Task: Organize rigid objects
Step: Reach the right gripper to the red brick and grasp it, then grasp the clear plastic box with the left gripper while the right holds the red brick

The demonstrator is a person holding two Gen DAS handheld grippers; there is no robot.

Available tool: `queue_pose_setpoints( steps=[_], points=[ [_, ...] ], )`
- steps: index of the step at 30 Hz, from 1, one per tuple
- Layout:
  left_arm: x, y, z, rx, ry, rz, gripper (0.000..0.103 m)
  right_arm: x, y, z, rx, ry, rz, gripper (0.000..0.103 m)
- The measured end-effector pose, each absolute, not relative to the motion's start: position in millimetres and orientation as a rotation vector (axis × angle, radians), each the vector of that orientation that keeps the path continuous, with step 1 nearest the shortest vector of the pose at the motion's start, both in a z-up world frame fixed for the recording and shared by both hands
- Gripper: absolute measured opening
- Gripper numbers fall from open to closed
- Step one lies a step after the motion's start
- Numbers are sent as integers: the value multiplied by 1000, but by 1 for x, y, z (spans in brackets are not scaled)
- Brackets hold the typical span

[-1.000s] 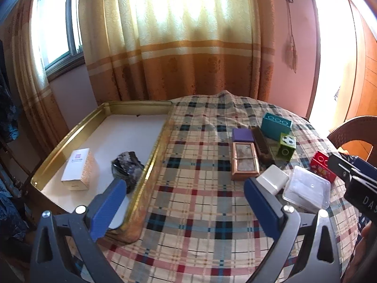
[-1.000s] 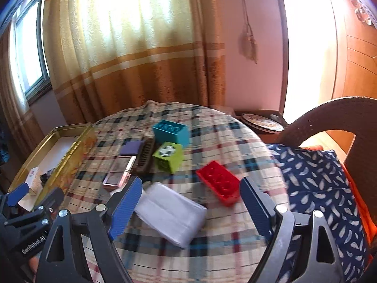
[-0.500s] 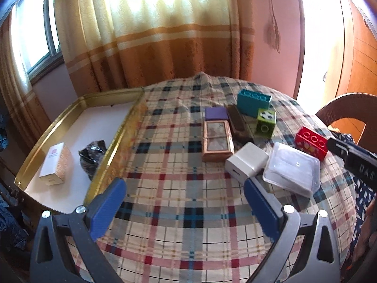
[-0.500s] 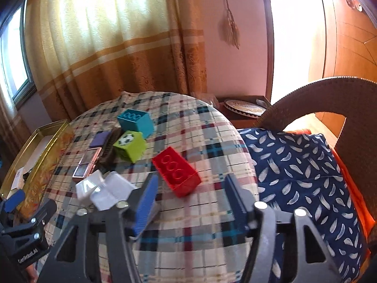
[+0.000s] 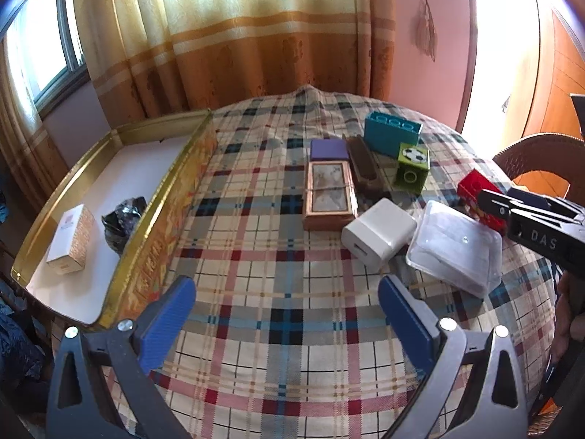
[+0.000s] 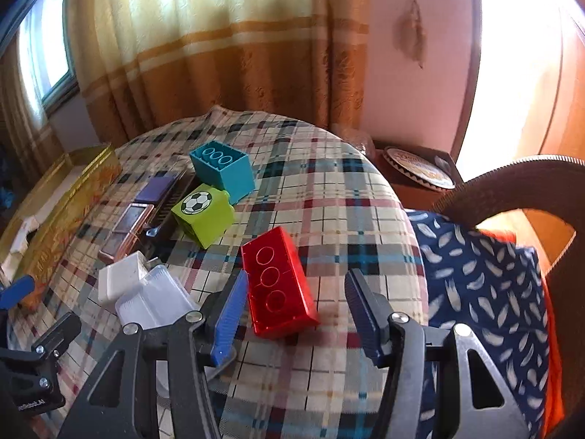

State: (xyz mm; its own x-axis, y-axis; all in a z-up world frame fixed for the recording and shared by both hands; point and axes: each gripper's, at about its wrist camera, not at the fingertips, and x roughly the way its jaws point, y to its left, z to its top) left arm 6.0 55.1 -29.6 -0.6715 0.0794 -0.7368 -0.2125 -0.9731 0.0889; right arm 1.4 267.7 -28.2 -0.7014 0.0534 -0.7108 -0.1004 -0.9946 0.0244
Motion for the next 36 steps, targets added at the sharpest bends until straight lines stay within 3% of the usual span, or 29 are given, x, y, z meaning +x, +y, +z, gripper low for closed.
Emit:
queue_pose_setpoints(
  steps=[6, 8, 9, 15, 25, 27, 36],
  points=[
    [2, 61, -35, -1249, 223, 2687, 102, -10, 260, -33, -1242, 47, 2851, 44],
    [3, 64, -36, -1250, 218, 2675, 102, -15, 258, -37, -1290, 41, 2857, 35],
    [4, 65, -36, -1249, 214, 2668, 102, -17, 258, -39, -1324, 47, 2860, 25],
    [5, 73, -33, -1254, 158, 2631, 102, -8, 266, -37, -1283, 164, 2913, 25],
    [-9, 89, -23, -1404, -306, 2628, 100, 46, 300, -7, -945, 311, 2859, 25],
    [-14, 101, -28, -1484, -351, 2623, 94, 52, 307, -5, -916, 298, 2839, 25],
    [-16, 146, -32, -1539, -380, 2732, 91, 69, 334, -11, -896, 368, 2800, 25]
  ],
)
